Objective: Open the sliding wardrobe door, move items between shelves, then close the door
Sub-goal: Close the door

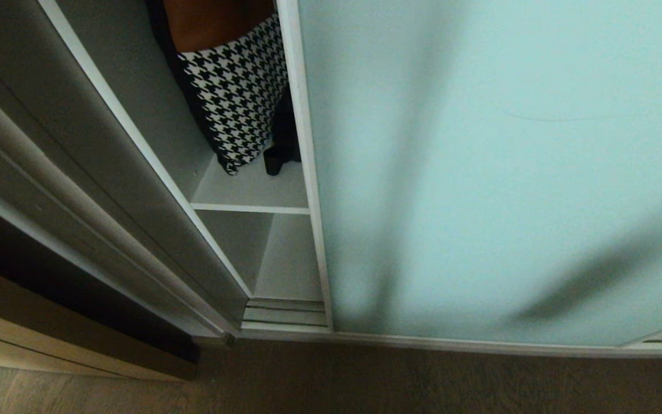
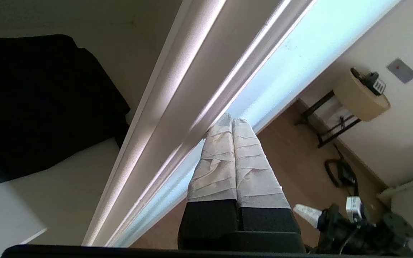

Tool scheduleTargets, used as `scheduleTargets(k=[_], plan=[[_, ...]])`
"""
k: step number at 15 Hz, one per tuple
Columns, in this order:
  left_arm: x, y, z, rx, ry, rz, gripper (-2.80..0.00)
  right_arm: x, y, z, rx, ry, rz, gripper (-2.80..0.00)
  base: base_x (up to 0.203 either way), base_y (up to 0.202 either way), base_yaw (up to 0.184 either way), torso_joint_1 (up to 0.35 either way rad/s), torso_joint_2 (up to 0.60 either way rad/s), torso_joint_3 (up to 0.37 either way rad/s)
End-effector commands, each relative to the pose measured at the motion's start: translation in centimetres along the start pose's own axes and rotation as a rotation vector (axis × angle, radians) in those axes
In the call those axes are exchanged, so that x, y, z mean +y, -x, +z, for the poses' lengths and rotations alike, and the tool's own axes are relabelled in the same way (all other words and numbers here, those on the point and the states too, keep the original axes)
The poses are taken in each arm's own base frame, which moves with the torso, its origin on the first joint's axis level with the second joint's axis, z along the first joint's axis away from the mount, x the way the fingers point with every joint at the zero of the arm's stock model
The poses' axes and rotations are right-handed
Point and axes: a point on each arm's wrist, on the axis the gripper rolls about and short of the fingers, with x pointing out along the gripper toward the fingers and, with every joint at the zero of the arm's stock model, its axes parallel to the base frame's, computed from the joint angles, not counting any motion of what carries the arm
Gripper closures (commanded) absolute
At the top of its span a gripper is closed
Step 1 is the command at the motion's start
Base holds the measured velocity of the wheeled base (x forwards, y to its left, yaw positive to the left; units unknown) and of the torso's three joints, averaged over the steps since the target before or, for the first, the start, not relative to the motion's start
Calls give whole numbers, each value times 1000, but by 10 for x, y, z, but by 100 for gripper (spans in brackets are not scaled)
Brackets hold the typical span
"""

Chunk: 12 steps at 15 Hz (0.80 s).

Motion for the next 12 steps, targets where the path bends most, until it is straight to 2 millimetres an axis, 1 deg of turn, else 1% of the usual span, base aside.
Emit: scheduleTargets(k=[1,4,7,9,10,12], plan=[[2,-7,-3,-3,5,37,0,0,0,0,-1,1,0,0,0,0,0,0,0,0],[4,-8,-3,-22,2,117,0,0,0,0,-1,1,0,0,0,0,0,0,0,0],[1,3,3,-49,-1,149,0,0,0,0,-2,1,0,0,0,0,0,0,0,0],[-6,27,14,-86,-5,143,0,0,0,0,-2,1,0,0,0,0,0,0,0,0],[-6,29,14,-86,-4,143,0,0,0,0,-2,1,0,0,0,0,0,0,0,0],[-11,46,21,-115,-9,144,0,0,0,0,-1,1,0,0,0,0,0,0,0,0]])
